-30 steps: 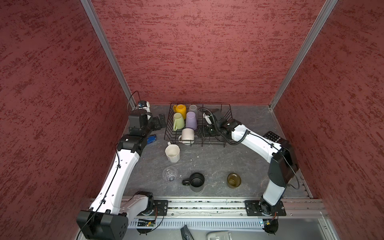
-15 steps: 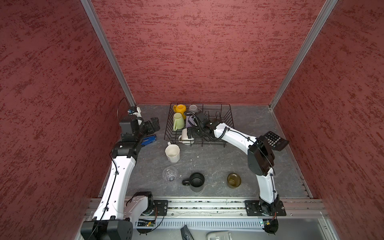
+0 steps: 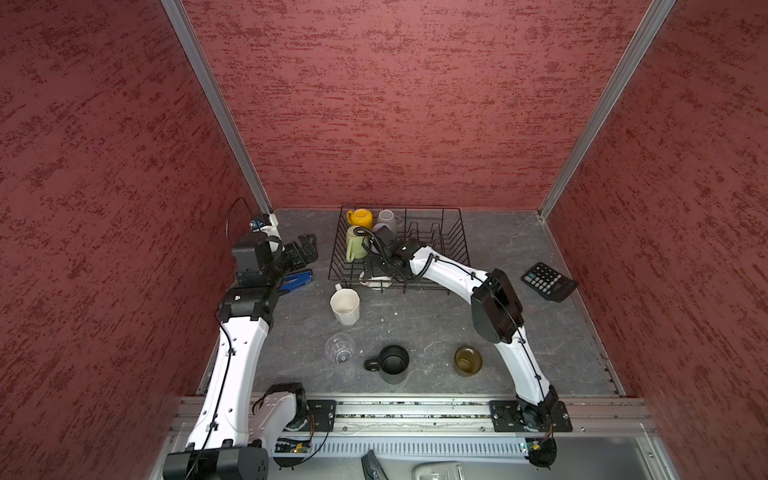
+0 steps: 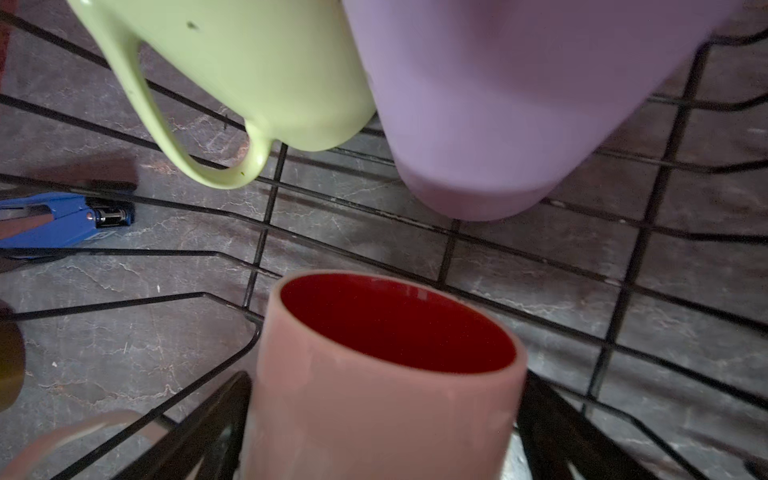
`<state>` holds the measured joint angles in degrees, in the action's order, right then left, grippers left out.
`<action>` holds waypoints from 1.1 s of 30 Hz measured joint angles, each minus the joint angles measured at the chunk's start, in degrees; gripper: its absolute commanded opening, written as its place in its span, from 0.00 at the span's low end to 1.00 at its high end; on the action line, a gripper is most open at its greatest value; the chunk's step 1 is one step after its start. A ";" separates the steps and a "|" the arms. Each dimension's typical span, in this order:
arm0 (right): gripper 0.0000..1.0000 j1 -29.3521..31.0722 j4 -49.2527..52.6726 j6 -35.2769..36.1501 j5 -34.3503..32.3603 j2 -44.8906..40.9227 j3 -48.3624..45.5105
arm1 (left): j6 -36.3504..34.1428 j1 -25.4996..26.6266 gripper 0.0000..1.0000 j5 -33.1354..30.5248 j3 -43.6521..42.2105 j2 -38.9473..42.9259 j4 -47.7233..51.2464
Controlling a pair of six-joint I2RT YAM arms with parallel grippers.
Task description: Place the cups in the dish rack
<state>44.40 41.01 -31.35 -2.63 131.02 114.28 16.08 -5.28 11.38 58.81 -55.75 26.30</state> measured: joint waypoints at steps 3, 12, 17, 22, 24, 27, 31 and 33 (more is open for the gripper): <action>0.88 0.17 0.26 -0.57 -0.15 0.85 0.55 | 0.17 -0.28 1.00 0.66 0.00 0.17 -0.26; 0.57 0.17 0.39 -0.61 -0.37 0.76 0.61 | 0.26 -1.01 1.00 2.05 0.00 0.42 -0.28; 0.51 0.00 0.35 -0.85 -0.35 -0.15 -0.50 | 0.92 -1.53 1.00 2.47 -0.76 1.29 -0.52; 0.45 -1.07 -0.28 -1.90 0.94 -3.48 -3.93 | 1.29 -1.88 1.00 3.37 -0.96 1.79 -0.63; 0.44 -1.68 -0.72 -2.64 1.88 -5.49 -5.42 | 1.44 -1.97 1.00 3.80 -0.96 2.03 -0.66; 0.42 -2.56 -2.01 -3.56 3.19 -8.50 -7.23 | 1.64 -2.19 1.00 4.37 -0.96 2.29 -0.72; 0.40 -3.72 -4.72 -5.27 5.31 -12.50 -9.57 | 1.95 -2.23 1.00 5.66 -1.01 2.40 -1.16; 0.40 -4.22 -6.14 -6.03 6.49 -14.16 -10.95 | 2.16 -2.34 1.00 6.60 -1.11 2.40 -1.42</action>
<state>40.18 34.87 -37.39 3.86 116.86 103.33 18.24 -7.62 17.98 57.69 -53.34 24.88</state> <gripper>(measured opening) 0.882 0.996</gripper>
